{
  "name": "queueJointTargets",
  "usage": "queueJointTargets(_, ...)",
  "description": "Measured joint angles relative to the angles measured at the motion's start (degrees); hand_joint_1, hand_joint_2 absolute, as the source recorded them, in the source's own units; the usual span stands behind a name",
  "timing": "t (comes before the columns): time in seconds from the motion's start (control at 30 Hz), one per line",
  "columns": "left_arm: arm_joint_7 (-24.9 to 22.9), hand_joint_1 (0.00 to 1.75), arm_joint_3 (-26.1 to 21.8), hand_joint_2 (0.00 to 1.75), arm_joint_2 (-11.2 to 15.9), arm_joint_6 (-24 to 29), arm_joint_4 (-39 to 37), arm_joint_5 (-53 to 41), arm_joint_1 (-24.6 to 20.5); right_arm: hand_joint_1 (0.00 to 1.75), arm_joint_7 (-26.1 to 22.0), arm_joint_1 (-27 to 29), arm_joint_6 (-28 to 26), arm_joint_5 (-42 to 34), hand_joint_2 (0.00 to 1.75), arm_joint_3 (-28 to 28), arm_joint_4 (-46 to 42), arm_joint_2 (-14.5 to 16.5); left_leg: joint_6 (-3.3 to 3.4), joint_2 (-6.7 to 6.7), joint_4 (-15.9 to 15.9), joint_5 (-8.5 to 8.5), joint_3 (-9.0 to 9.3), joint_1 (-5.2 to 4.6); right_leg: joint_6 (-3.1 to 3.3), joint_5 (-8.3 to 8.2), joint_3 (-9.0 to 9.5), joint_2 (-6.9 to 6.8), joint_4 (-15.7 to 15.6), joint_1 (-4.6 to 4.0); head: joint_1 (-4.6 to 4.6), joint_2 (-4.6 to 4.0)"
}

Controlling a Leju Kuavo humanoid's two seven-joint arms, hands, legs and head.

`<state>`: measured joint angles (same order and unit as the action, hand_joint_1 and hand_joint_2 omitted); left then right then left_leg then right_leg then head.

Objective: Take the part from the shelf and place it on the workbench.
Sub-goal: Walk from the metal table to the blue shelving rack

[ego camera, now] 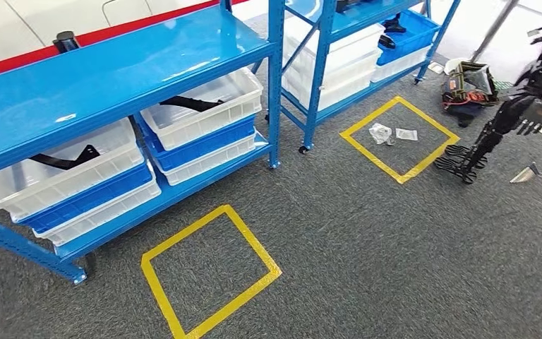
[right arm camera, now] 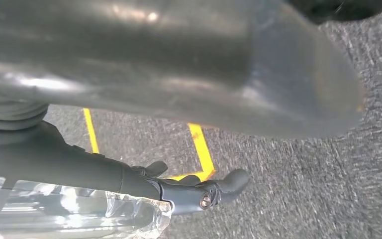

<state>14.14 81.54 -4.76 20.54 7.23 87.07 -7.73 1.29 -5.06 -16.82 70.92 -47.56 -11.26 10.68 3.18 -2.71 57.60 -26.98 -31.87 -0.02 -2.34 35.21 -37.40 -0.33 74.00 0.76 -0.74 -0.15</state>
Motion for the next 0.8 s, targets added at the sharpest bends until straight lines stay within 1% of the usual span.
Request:
queueJointTargets(0.03,0.01,0.0,0.01,0.0,-0.01,-0.02,0.0,-0.01,0.04,0.0,0.07,-0.01,-0.05,-0.17,0.0,-0.01,0.0,-0.11,-0.13,-0.96,0.1,-0.06,0.11,0.15,-0.73,-1.6,0.99,0.34,-2.61,0.2,-0.01,0.0)
queueJointTargets(0.07,0.01,0.0,0.01,0.0,0.0,-0.05,0.0,-0.03,0.08,0.0,0.05,-0.03,-0.14,-0.36,0.0,-0.01,0.0,-0.22,-0.36,-1.83,0.27,-0.19,0.17,0.3,-1.51,-3.55,2.61,1.21,-6.59,0.52,0.01,0.0)
queueJointTargets(0.1,0.01,0.0,0.01,0.0,0.03,-0.09,-0.01,-0.05,0.08,0.0,0.02,-0.01,-0.24,-0.55,0.0,-0.03,0.01,-0.26,-0.73,-2.65,0.63,-0.39,0.07,0.32,-1.98,-5.03,4.13,2.49,-10.35,0.8,0.1,0.0)
queueJointTargets(0.13,0.01,0.0,0.02,0.0,0.06,-0.15,-0.01,-0.08,0.07,0.0,-0.05,0.02,-0.37,-0.68,0.0,-0.04,0.02,-0.27,-1.11,-3.38,0.92,-0.55,-0.13,0.32,-2.03,-5.95,5.24,3.48,-13.0,1.04,0.17,0.0)
queueJointTargets(0.17,0.01,0.0,0.02,0.0,0.1,-0.2,-0.02,-0.09,0.08,0.0,-0.1,0.04,-0.49,-0.75,0.0,-0.06,0.03,-0.26,-1.5,-3.95,1.1,-0.62,-0.41,0.28,-1.73,-6.25,5.75,4.14,-14.26,1.11,0.17,0.0)
queueJointTargets(0.2,0.01,0.0,0.03,0.0,0.15,-0.25,-0.02,-0.1,0.15,0.0,-0.15,0.03,-0.61,-0.81,0.0,-0.08,0.04,-0.25,-1.89,-4.52,1.13,-0.55,-0.67,0.29,-1.19,-6.2,5.84,4.08,-14.47,0.98,0.2,0.0)
queueJointTargets(0.23,0.01,0.0,0.05,0.0,0.19,-0.3,-0.02,-0.1,0.26,0.0,-0.19,-0.02,-0.71,-0.85,0.0,-0.09,0.04,-0.25,-2.17,-4.96,1.01,-0.44,-0.83,0.42,-0.68,-6.3,5.89,3.43,-14.47,1.01,0.1,0.0)
queueJointTargets(0.27,0.01,0.0,0.07,0.0,0.23,-0.34,-0.02,-0.1,0.39,0.0,-0.19,-0.06,-0.79,-0.89,0.0,-0.1,0.04,-0.24,-2.47,-4.42,1.14,-0.49,-0.99,0.47,-0.27,-6.4,5.94,2.84,-14.53,1.03,0.05,0.0)
queueJointTargets(0.3,0.01,0.0,0.09,0.0,0.27,-0.39,-0.02,-0.1,0.48,0.0,-0.21,-0.06,-0.86,-0.93,0.0,-0.12,0.04,-0.21,-2.75,-3.19,1.85,-0.91,-1.36,0.48,0.12,-6.44,6.01,2.21,-14.61,1.1,-0.03,0.0)
queueJointTargets(0.33,0.01,0.0,0.1,0.0,0.31,-0.47,-0.02,-0.1,0.48,0.0,-0.24,-0.02,-0.93,-0.98,0.0,-0.14,0.04,-0.17,-2.96,-1.53,3.53,-1.88,-2.15,0.45,0.54,-6.42,6.09,1.56,-14.69,1.17,-0.22,0.0)
queueJointTargets(0.37,0.01,0.0,0.13,0.0,0.34,-0.6,-0.02,-0.16,0.43,0.0,-0.25,0.05,-0.99,-1.02,0.0,-0.16,0.04,-0.17,-3.17,0.38,6.62,-3.46,-3.68,0.41,0.92,-6.31,6.17,0.8,-14.71,1.02,-0.36,0.0)
queueJointTargets(0.4,0.05,0.0,0.17,0.0,0.36,-0.8,-0.02,-0.3,0.38,0.0,-0.2,0.15,-1.05,-1.06,0.0,-0.19,0.04,-0.19,-3.31,1.48,10.44,-5.21,-5.68,0.43,1.25,-6.16,6.21,-0.03,-14.71,0.85,-0.51,0.0)
queueJointTargets(0.43,0.1,0.0,0.23,0.0,0.39,-1.07,-0.02,-0.45,0.35,0.0,-0.11,0.25,-1.09,-1.09,0.0,-0.21,0.04,-0.25,-3.4,1.99,14.22,-6.65,-7.73,0.49,1.5,-6.05,6.25,-0.92,-14.7,0.65,-0.57,0.0)
queueJointTargets(0.47,0.16,0.0,0.3,0.0,0.42,-1.36,-0.02,-0.64,0.35,0.0,0.02,0.31,-1.14,-1.09,0.0,-0.23,0.04,-0.31,-3.38,2.23,16.8,-7.25,-9.22,0.54,1.67,-5.92,6.32,-1.83,-14.7,0.48,-0.56,0.0)
queueJointTargets(0.5,0.21,0.0,0.37,0.0,0.44,-1.62,-0.02,-0.83,0.36,0.0,0.14,0.29,-1.2,-1.14,0.0,-0.25,0.04,-0.36,-3.26,2.37,17.05,-6.61,-9.52,0.55,1.82,-5.81,6.41,-2.63,-14.7,0.32,-0.57,0.0)
queueJointTargets(0.53,0.22,0.0,0.42,0.0,0.48,-1.81,-0.02,-0.97,0.37,0.0,0.2,0.23,-1.26,-1.22,0.0,-0.26,0.04,-0.38,-2.99,2.65,15.01,-4.99,-8.6,0.51,1.94,-5.71,6.58,-3.37,-14.71,0.17,-0.57,0.0)
queueJointTargets(0.57,0.22,0.0,0.47,0.0,0.52,-1.92,-0.02,-1.1,0.36,0.0,0.22,0.17,-1.33,-1.33,0.0,-0.27,0.04,-0.37,-2.53,3.39,11.28,-2.9,-6.72,0.37,2.02,-5.57,6.79,-4.05,-14.73,0.04,-0.57,0.0)
queueJointTargets(0.6,0.22,0.0,0.53,0.0,0.57,-1.97,-0.03,-1.21,0.31,0.0,0.22,0.14,-1.39,-1.45,0.0,-0.28,0.04,-0.33,-1.92,5.06,7.34,-1.38,-4.64,0.02,2.01,-5.41,7.03,-4.63,-14.75,-0.14,-0.54,0.0)
queueJointTargets(0.63,0.23,0.0,0.61,0.0,0.62,-1.99,-0.03,-1.26,0.21,0.0,0.22,0.15,-1.47,-1.53,0.0,-0.31,0.04,-0.31,-1.45,6.52,4.17,-0.42,-3.02,-0.36,1.88,-5.24,7.23,-5.18,-14.81,-0.29,-0.47,0.0)
queueJointTargets(0.67,0.23,0.0,0.68,0.0,0.66,-2.01,-0.04,-1.28,0.1,0.0,0.22,0.16,-1.54,-1.59,0.0,-0.34,0.04,-0.3,-1.08,7.59,2.31,-0.11,-2.11,-0.75,1.68,-5.11,7.38,-5.74,-14.86,-0.37,-0.45,0.0)
queueJointTargets(0.7,0.24,0.0,0.75,0.0,0.7,-2.04,-0.04,-1.3,0.01,0.0,0.21,0.17,-1.6,-1.61,0.0,-0.41,0.04,-0.31,-0.88,8.04,1.67,-0.27,-1.89,-1.08,1.44,-5.01,7.52,-6.35,-14.95,-0.4,-0.43,0.0)
queueJointTargets(0.73,0.25,0.0,0.81,0.0,0.72,-2.07,-0.05,-1.3,-0.04,0.0,0.21,0.14,-1.66,-1.6,0.0,-0.49,0.04,-0.31,-0.81,7.27,1.37,-0.14,-1.92,-1.18,1.17,-4.96,7.77,-7.09,-15.15,-0.43,-0.46,0.0)
queueJointTargets(0.77,0.23,0.0,0.86,0.0,0.74,-2.09,-0.05,-1.28,0.01,0.0,0.19,0.12,-1.67,-1.55,0.0,-0.57,0.03,-0.28,-0.67,6.39,0.84,0.18,-1.67,-0.97,0.91,-4.83,7.95,-7.47,-15.24,-0.46,-0.5,0.0)
queueJointTargets(0.8,0.23,0.0,0.91,0.0,0.76,-2.09,-0.06,-1.26,0.06,0.0,0.15,0.1,-1.68,-1.46,0.0,-0.63,0.02,-0.29,-0.52,5.58,0.2,0.54,-1.32,-0.73,0.7,-4.46,8.0,-6.84,-14.87,-0.47,-0.44,0.0)
